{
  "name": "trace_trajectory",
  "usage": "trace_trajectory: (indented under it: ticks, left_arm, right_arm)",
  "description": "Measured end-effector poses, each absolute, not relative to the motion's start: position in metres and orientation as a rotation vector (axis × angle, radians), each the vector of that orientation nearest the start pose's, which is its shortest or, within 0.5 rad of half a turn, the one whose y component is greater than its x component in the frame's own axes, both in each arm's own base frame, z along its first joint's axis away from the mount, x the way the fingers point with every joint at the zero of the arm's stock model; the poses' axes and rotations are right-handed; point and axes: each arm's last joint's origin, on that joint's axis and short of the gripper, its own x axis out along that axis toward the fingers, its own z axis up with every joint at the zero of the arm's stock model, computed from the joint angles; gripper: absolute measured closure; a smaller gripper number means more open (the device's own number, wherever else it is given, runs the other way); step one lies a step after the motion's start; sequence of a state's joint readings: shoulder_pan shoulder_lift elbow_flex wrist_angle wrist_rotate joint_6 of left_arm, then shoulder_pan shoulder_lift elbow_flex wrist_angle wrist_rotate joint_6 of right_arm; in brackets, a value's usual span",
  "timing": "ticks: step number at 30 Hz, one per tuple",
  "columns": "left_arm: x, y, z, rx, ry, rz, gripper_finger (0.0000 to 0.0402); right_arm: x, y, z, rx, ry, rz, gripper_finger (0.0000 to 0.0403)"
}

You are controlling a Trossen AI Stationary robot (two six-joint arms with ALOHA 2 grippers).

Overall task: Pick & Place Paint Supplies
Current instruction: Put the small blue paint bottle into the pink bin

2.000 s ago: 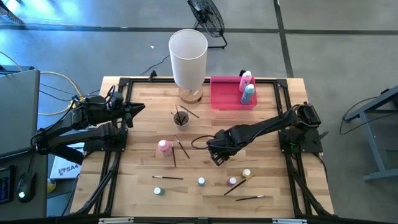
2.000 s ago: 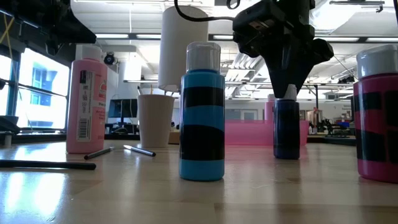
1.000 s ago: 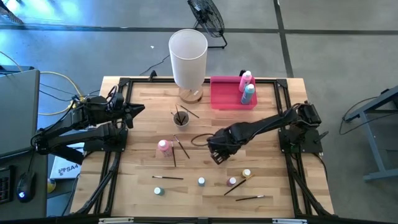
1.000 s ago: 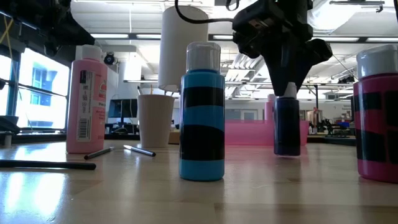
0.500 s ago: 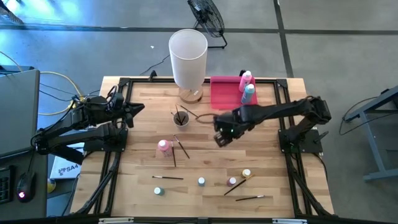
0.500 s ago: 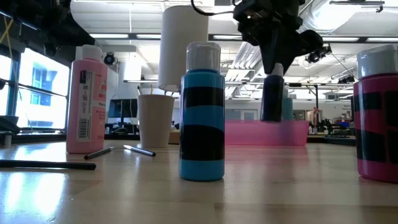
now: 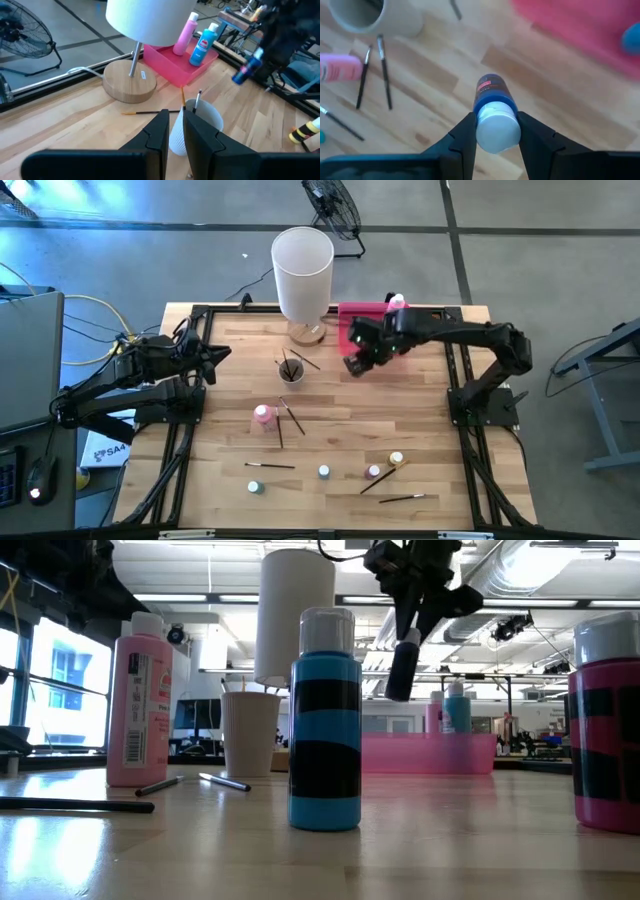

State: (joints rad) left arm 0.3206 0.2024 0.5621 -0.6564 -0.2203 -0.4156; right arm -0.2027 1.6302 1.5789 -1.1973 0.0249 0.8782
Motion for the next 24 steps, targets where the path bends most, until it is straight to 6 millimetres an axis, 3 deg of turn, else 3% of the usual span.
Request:
trace_trajectory:
  ticks: [9, 24]
  left_arm:
    - [0.056, 0.025, 0.269, -0.418, 0.203, 0.597, 0.0348]
    - [0.056, 0.025, 0.269, -0.37, 0.216, 0.599, 0.0348]
  right_arm:
    - [0.294, -0.112, 0.348, 0.88, 0.987, -0.792, 0.0285]
    - [0.268, -0.176, 0.352, 0.953, 0.852, -0.931, 0.029]
